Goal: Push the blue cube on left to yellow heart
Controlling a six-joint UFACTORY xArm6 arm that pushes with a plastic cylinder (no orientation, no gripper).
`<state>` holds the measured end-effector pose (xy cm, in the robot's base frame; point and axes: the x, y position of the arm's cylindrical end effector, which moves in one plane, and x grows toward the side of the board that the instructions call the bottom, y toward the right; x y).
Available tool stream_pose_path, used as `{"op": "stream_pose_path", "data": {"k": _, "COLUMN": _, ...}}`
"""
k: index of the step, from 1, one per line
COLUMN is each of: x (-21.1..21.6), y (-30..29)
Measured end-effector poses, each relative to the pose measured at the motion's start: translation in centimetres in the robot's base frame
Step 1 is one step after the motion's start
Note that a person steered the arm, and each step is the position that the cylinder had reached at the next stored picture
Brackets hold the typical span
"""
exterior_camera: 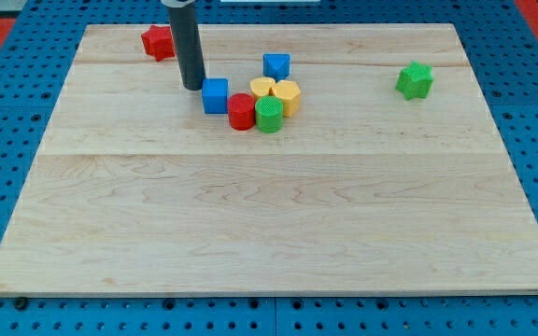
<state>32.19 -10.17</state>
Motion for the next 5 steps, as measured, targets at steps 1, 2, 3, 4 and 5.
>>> {"op": "stream_pose_path", "data": {"k": 1, "x": 0.0, "y": 1.0}}
{"op": "stream_pose_path", "data": {"k": 2, "x": 0.0, "y": -0.9}}
{"op": "stream_pose_path", "data": {"k": 3, "x": 0.0, "y": -2.4}}
{"op": "stream_pose_path", "data": {"k": 4, "x": 0.2, "y": -3.4}}
{"op": "stream_pose_path", "data": {"k": 5, "x": 1.1, "y": -3.4}}
